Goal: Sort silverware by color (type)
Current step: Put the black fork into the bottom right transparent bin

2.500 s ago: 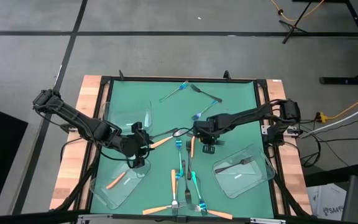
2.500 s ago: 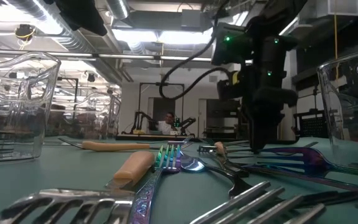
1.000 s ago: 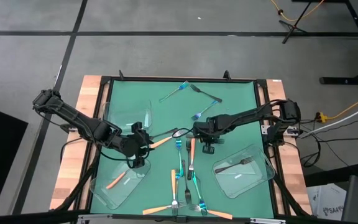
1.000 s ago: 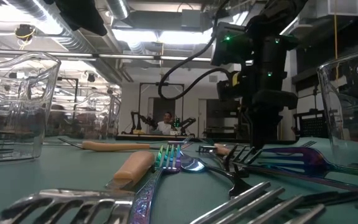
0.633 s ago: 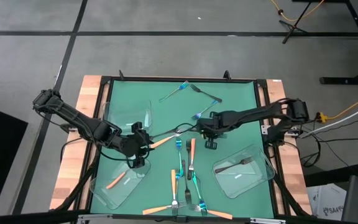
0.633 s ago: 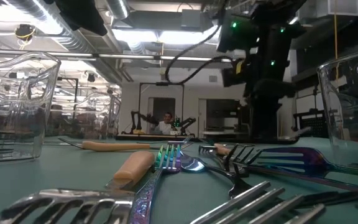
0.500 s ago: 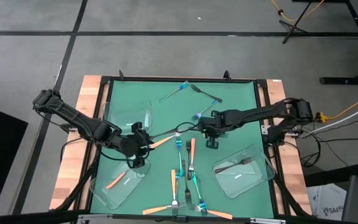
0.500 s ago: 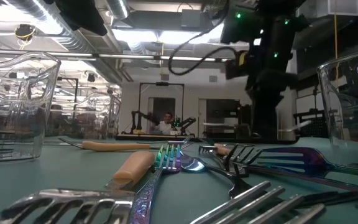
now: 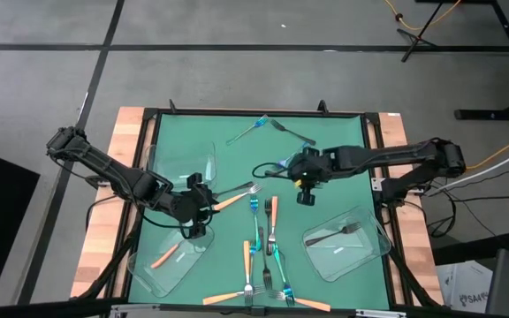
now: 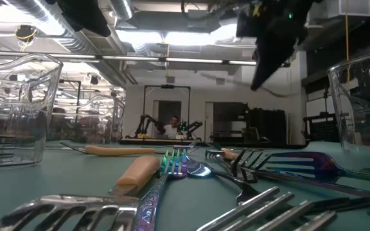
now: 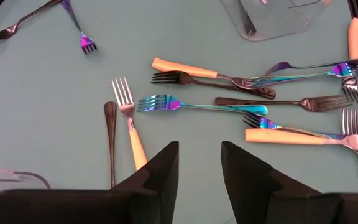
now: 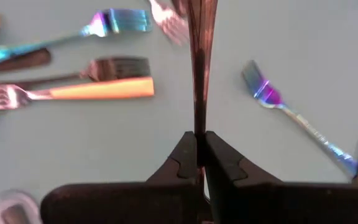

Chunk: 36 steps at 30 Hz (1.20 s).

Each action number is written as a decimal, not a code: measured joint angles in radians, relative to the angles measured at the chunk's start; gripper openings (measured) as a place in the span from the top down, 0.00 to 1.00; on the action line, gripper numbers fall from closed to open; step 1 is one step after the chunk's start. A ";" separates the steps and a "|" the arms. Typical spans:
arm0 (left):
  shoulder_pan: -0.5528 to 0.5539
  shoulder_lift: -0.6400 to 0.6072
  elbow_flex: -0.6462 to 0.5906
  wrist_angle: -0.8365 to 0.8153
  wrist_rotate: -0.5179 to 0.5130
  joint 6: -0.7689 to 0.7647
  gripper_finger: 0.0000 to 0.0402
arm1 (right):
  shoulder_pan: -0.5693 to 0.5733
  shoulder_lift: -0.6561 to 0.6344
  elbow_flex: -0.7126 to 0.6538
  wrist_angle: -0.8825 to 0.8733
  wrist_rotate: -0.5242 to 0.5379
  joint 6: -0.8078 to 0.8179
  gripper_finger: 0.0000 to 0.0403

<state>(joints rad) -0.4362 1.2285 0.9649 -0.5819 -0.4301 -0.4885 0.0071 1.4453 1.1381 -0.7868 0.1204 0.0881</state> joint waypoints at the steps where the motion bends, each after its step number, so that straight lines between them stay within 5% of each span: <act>1: 0.000 0.000 0.000 0.000 0.000 0.000 0.72 | 0.000 -0.004 0.016 -0.012 0.000 -0.011 0.99; 12: 0.000 0.000 0.000 0.001 -0.029 -0.001 0.72 | 0.096 -0.006 0.164 -0.080 0.001 -0.071 0.99; 36: 0.000 0.000 0.000 0.001 -0.030 -0.001 0.72 | 0.506 -0.006 0.173 -0.228 0.002 0.054 0.99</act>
<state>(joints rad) -0.4362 1.2285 0.9649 -0.5812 -0.4603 -0.4892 0.5133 1.4391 1.3113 -1.0145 0.1225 0.1417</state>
